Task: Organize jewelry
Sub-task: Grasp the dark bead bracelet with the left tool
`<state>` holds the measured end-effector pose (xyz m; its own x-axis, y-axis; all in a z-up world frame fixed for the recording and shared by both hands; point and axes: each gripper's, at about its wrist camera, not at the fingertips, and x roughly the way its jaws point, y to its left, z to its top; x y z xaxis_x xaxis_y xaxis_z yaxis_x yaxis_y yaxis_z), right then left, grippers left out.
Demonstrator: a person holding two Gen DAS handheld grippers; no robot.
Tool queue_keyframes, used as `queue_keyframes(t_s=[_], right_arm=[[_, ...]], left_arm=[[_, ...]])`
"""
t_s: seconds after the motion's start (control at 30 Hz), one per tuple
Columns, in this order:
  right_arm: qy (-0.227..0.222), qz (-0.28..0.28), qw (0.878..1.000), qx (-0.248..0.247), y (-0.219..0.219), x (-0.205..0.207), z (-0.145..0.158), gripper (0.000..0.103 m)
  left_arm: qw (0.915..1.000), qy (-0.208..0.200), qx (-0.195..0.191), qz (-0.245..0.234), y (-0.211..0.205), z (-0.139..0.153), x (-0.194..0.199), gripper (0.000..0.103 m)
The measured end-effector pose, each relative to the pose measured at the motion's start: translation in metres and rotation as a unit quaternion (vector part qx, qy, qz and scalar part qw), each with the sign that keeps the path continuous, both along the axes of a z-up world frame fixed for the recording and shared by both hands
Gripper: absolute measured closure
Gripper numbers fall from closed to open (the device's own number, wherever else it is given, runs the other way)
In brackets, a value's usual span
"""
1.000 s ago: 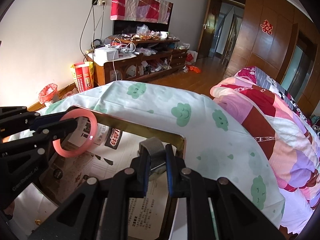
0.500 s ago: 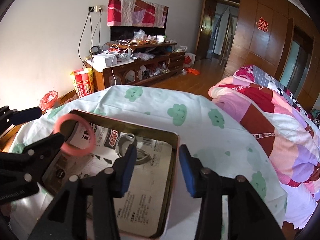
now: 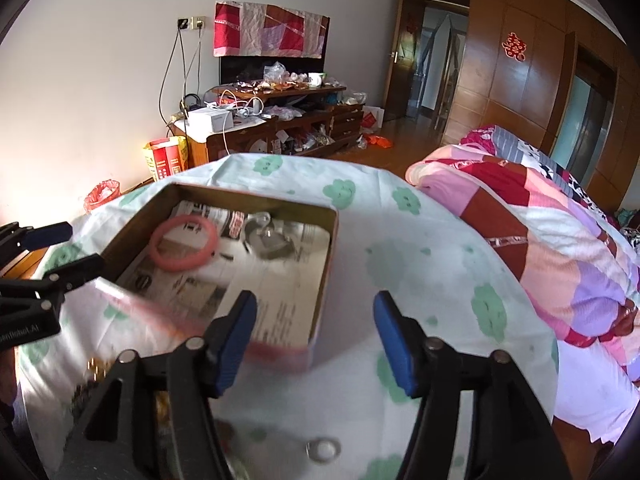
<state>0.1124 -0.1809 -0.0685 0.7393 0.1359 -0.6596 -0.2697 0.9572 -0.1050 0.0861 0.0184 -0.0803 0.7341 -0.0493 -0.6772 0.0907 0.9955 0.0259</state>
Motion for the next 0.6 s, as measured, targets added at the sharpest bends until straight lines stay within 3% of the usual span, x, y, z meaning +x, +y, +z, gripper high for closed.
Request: queue_keyframes(t_s=[0.3,0.6], right_arm=[[0.021,-0.019,0.999,0.018,-0.017,-0.039,-0.021,0.039],[0.014,-0.025,1.000,0.013,-0.018,-0.078,-0.027,0.039]], left_arm=[[0.9997,0.024,0.000,0.002,-0.003,-0.013,-0.032,0.032],[0.9997,0.011,0.007,-0.022,-0.023,-0.008,-0.060,0.032]])
